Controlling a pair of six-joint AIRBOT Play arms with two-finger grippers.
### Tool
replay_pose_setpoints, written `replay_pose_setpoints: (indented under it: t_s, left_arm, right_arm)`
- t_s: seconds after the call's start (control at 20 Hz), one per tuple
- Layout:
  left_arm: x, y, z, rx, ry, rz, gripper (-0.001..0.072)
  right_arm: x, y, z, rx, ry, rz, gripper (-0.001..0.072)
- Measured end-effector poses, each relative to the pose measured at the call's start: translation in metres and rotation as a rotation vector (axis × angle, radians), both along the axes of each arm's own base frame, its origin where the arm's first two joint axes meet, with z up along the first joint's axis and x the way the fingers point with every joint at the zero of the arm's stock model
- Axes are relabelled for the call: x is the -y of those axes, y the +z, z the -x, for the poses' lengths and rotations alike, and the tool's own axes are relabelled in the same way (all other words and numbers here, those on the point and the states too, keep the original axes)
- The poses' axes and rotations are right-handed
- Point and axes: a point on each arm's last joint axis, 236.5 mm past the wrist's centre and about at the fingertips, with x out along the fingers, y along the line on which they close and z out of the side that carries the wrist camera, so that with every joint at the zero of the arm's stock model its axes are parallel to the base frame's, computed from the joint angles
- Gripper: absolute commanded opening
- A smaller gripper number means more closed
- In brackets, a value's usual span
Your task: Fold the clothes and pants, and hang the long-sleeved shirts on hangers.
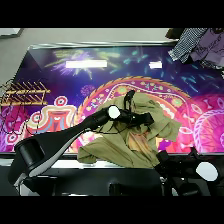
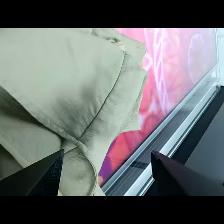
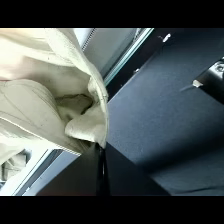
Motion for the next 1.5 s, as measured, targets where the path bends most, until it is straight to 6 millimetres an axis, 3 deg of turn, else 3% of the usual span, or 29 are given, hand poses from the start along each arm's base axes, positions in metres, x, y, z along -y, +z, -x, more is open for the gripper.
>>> replay_pose_setpoints:
  t_s: [0.45, 0.95, 1.0, 1.05, 1.15, 1.25, 1.5]
  left_arm:
    - [0.015, -0.028, 0.017, -0.173, 0.061, 0.001, 0.0612]
    - [0.033, -0.051, 0.003, -0.240, 0.186, 0.044, 0.0591]
    - [0.034, -0.054, 0.004, -0.250, 0.192, 0.047, 0.0512]
    - [0.035, -0.055, 0.004, -0.260, 0.200, 0.051, 0.0340]
    - [0.038, -0.054, 0.004, -0.262, 0.203, 0.061, 0.0109]
    - [0.041, -0.048, 0.001, -0.240, 0.195, 0.075, 0.0021]
    - [0.037, -0.022, -0.027, -0.142, 0.172, 0.116, 0.0019]
  right_arm:
    - [0.004, -0.001, 0.001, -0.002, 0.000, 0.017, 0.0026]
    - [0.005, -0.002, 0.002, -0.007, 0.006, 0.023, 0.0026]
    - [0.006, -0.002, 0.002, -0.006, 0.007, 0.026, 0.0026]
    - [0.006, -0.002, 0.002, -0.006, 0.009, 0.026, 0.0026]
    - [0.006, -0.002, 0.002, -0.004, 0.011, 0.028, 0.0026]
    - [0.007, -0.003, 0.002, -0.004, 0.010, 0.031, 0.0026]
    - [0.011, -0.003, 0.000, 0.008, 0.022, 0.051, 0.0025]
